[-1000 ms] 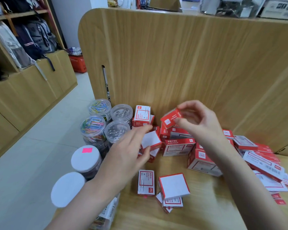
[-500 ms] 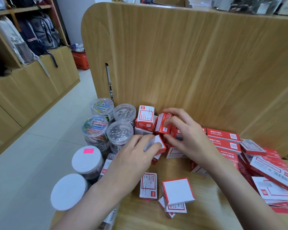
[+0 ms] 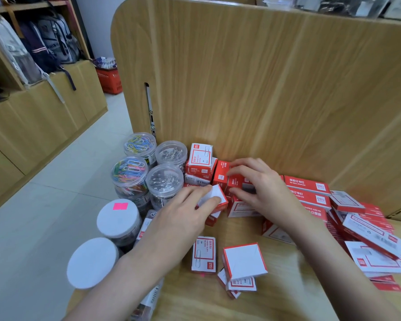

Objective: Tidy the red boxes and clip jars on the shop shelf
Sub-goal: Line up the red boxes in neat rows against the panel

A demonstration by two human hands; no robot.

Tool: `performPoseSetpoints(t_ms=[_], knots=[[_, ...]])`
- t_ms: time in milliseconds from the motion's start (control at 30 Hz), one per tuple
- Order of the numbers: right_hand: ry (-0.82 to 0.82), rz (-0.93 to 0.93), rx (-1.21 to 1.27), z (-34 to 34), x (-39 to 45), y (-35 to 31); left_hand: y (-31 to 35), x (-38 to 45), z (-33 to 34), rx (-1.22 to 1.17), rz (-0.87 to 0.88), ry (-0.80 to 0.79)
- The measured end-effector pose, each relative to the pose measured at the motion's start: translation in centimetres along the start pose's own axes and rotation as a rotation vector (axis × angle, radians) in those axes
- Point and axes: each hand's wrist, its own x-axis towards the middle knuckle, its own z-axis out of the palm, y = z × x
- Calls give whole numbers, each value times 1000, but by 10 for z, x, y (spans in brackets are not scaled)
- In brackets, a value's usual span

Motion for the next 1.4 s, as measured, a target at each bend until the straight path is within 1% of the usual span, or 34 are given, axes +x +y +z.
performPoseSetpoints(t_ms=[167,333,367,467,533,600,667,767,867,933,1000,1033,1100,1133,1200,1267,1333,1400], knots=[[-11,10,-26,6,8,-1,-3,0,2,-13,16,17],[-33,33,6,3,10,2,0,0,-1,-24,3,22],[-16,38,38,1,9,1,1,0,-3,-44,3,40],[99,41,195,-11,16,-10,0,1,-16,-93,-8,134],[100,15,231,-12,28,-20,-5,4,-25,-68,-9,196],[40,-9,154,-3,39,-28,-10,5,-31,-32,-19,214],[16,-15,47,9,44,-32,-16,5,-35,-15,-39,213],[77,-6,-20,17,44,-35,-22,1,-38,16,-74,207],[119,14,101,15,43,-39,-26,1,-41,30,-95,203],[218,38,189,7,39,-39,-27,5,-45,13,-108,188],[322,87,226,-11,30,-33,-29,13,-51,-34,-113,180],[330,116,231,-21,24,-29,-30,19,-53,-58,-111,172],[251,149,201,-35,16,-23,-33,36,-55,-76,-112,100],[194,149,172,-37,13,-21,-33,45,-55,-64,-111,28],[88,138,109,-35,11,-18,-34,65,-51,8,-104,-142],[8,137,50,-30,12,-18,-33,81,-44,132,-68,-267],[-36,157,-4,-29,11,-17,-32,90,-35,215,-17,-321],[-30,148,-52,-27,11,-17,-34,93,-30,239,10,-342]])
